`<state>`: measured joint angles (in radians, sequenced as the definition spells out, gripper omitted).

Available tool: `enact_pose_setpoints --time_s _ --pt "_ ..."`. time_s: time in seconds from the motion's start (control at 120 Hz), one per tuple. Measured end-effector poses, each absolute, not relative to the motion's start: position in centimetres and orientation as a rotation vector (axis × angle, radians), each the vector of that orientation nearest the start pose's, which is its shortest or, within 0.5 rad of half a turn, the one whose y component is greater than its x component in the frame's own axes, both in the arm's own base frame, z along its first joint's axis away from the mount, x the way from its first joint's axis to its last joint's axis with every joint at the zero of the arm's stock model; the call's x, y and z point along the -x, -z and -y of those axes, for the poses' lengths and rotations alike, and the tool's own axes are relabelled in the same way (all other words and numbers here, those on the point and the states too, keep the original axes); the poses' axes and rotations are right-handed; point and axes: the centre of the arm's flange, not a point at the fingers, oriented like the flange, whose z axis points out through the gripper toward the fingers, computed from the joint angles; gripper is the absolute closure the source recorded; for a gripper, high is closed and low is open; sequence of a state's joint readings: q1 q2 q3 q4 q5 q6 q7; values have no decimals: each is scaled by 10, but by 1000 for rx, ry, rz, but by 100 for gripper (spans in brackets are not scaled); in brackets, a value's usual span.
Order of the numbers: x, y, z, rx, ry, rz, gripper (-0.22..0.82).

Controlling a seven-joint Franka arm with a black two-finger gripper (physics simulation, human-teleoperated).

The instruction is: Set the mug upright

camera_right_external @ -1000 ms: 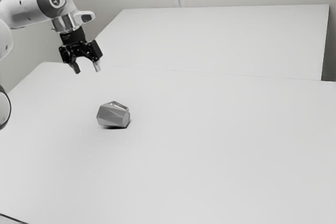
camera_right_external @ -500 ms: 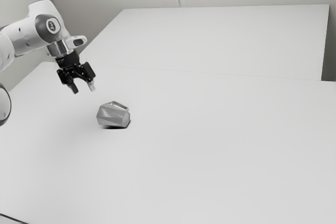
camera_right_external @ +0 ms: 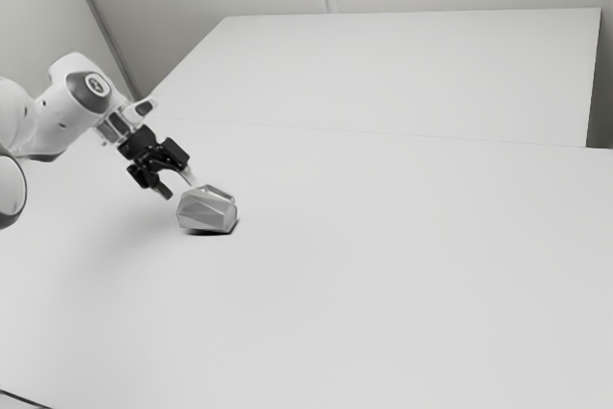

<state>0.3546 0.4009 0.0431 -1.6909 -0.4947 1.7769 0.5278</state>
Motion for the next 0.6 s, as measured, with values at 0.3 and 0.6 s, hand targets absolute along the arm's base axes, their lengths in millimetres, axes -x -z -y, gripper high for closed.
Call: enact_pose_setpoints --time_s 0.3,0.6 --pt "-600 -315 -206 -2438 -1 -90 0" --pt "-590 -282 -191 -2243 -90 -143 21"
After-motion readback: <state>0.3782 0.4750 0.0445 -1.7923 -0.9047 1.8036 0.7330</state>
